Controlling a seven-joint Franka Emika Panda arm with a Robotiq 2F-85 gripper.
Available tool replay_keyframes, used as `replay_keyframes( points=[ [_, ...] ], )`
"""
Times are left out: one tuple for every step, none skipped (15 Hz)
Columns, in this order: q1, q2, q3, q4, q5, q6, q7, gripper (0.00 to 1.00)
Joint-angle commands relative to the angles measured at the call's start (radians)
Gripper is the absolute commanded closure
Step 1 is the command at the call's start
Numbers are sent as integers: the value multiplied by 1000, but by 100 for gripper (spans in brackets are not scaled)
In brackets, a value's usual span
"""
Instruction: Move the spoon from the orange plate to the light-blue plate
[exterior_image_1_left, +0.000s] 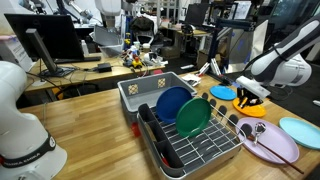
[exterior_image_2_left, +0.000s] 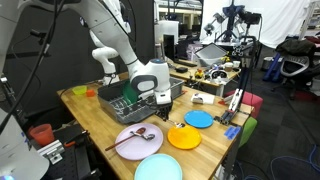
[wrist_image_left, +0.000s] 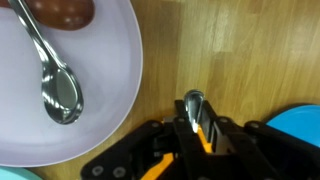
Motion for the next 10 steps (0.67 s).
replay_keyframes(
  points=[
    [-71, -134, 84, -151, 131, 79, -56, 95],
    [-96, -166, 112, -186, 185, 108, -69, 95],
    [-122, -198, 139, -218, 243, 137, -83, 95],
    [-162, -229, 178, -249, 301, 175, -99, 95],
    [-202, -255, 216, -272, 371, 213, -123, 95],
    [-231, -276, 242, -292, 421, 255, -146, 95],
    [-241, -293, 248, -313, 440, 289, -165, 95],
    [-217, -307, 220, -344, 407, 331, -182, 95],
    [-208, -278, 202, -294, 396, 273, -150, 81],
    [-210, -291, 202, -317, 396, 297, -158, 81]
  ],
)
